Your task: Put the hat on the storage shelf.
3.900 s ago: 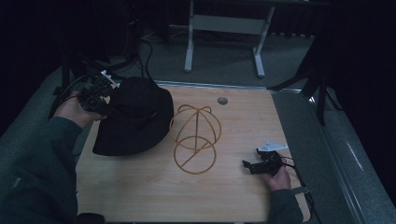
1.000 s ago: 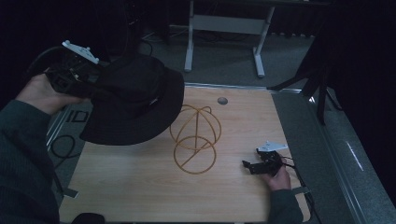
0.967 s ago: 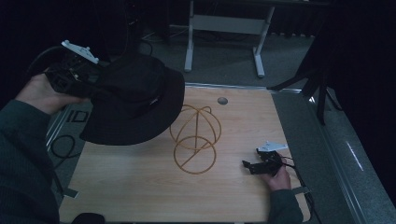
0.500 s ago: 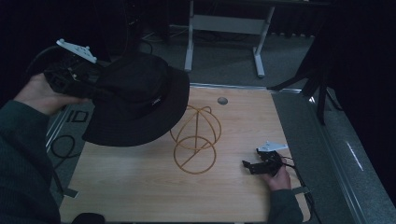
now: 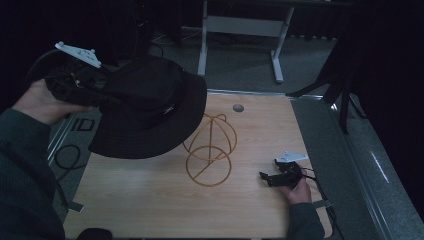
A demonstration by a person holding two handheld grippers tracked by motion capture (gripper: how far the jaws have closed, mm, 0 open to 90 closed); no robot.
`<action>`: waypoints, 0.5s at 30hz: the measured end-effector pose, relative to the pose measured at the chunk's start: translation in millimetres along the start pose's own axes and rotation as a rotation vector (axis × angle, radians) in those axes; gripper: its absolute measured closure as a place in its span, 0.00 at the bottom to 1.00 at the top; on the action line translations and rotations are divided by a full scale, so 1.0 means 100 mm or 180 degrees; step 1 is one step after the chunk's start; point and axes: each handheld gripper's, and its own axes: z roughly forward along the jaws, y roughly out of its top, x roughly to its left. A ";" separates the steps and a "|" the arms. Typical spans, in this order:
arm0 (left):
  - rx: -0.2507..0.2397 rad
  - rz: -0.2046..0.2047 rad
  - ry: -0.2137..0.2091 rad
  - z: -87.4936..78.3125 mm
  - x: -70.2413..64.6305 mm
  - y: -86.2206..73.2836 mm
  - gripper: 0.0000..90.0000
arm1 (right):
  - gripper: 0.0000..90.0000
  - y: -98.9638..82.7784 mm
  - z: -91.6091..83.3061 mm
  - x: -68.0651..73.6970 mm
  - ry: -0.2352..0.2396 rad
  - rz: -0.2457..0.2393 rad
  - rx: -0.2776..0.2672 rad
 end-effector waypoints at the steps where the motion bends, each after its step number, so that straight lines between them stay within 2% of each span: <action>1: -0.0019 0.0000 -0.0003 -0.01 0.00 0.00 0.96 | 0.14 0.00 0.00 0.00 0.0000 0.0000 0.0001; 15: -0.0052 0.0058 -0.0112 0.03 -0.04 0.03 0.96 | 0.14 0.00 0.00 0.00 0.0000 -0.0001 0.0001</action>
